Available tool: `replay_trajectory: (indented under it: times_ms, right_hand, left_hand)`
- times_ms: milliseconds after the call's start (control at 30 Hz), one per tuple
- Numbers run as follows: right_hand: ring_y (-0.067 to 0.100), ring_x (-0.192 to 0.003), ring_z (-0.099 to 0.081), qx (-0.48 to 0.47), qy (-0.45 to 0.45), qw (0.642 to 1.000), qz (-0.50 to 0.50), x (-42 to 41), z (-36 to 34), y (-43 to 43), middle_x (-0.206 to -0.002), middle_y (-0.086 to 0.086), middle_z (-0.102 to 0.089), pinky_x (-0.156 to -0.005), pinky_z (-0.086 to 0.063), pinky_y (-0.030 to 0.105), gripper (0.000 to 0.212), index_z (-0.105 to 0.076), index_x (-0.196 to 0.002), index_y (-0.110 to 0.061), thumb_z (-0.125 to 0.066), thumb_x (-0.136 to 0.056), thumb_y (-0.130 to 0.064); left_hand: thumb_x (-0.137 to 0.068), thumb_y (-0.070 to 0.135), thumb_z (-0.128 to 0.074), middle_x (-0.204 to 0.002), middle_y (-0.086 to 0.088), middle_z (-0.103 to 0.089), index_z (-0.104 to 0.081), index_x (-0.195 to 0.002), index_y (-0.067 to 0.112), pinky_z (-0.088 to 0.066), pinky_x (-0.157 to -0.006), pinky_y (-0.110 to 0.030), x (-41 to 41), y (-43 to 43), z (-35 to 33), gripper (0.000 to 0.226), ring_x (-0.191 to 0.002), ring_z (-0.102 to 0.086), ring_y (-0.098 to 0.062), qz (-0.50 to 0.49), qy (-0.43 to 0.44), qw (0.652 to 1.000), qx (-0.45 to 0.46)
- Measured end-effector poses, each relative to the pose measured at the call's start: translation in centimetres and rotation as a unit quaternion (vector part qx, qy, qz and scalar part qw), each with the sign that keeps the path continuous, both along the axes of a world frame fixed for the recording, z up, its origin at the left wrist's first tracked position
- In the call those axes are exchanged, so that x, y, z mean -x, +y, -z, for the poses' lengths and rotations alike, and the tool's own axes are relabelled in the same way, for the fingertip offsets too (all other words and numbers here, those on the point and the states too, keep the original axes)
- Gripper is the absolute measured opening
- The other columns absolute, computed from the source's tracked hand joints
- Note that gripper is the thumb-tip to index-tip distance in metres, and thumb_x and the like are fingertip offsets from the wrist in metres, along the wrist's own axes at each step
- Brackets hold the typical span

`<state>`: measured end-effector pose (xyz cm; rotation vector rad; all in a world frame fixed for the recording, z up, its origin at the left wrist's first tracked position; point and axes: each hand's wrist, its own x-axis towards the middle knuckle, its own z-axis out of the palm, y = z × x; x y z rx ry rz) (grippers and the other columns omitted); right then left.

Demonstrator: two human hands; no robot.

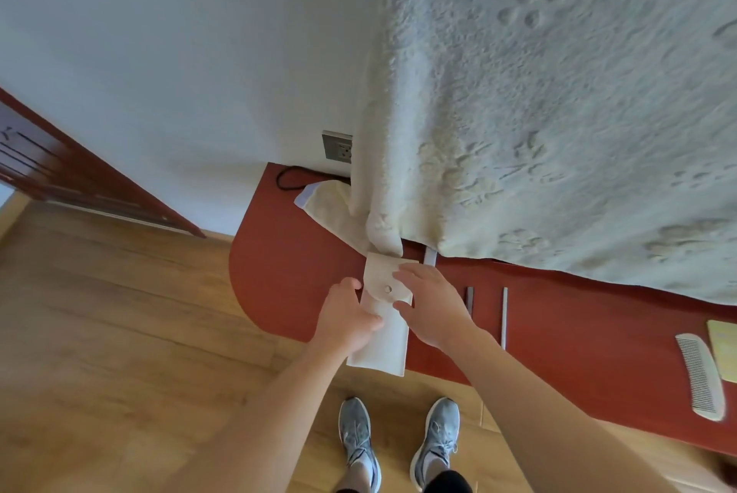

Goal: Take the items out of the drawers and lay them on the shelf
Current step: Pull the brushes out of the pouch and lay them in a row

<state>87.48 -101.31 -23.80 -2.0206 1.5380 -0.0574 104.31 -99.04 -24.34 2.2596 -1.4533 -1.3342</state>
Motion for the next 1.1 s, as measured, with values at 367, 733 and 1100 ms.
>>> replay_trajectory:
  times_ms: [367,733,1100]
  right_hand:
    - [0.008,-0.136,-0.032,0.028,-0.022,0.999,-0.001,0.7,0.6,0.2,-0.148,-0.015,-0.04,-0.107,-0.034,0.026,0.047,-0.05,-0.14,-0.029,-0.058,-0.095,-0.038]
    - [0.018,-0.109,-0.058,0.277,-0.138,0.951,-0.016,1.4,-7.9,1.6,-0.121,-0.001,-0.063,-0.084,-0.053,0.032,0.033,-0.071,-0.109,-0.016,-0.078,-0.078,-0.026]
    - [0.025,-0.112,-0.06,0.424,-0.159,0.891,0.016,2.5,-16.3,4.5,-0.116,0.005,-0.068,-0.091,-0.051,0.043,0.018,-0.075,-0.099,-0.01,-0.069,-0.086,-0.02]
  left_hand:
    - [-0.069,0.009,-0.079,-0.102,0.0,-0.068,-0.059,-0.11,0.017,-0.057,-0.072,-0.03,0.3,-1.0,-0.5,0.046,-0.091,-0.066,-0.016,-0.058,0.11,0.991,-0.043]
    - [-0.068,-0.006,-0.08,-0.097,-0.003,-0.075,-0.063,-0.108,0.011,-0.056,-0.079,-0.035,-1.3,-0.1,-10.5,0.047,-0.091,-0.073,-0.022,-0.094,0.303,0.948,-0.002]
    - [-0.072,-0.011,-0.077,-0.106,-0.013,-0.074,-0.063,-0.114,0.011,-0.058,-0.085,-0.042,0.1,2.2,-19.2,0.049,-0.093,-0.074,-0.027,-0.055,0.395,0.916,0.047]
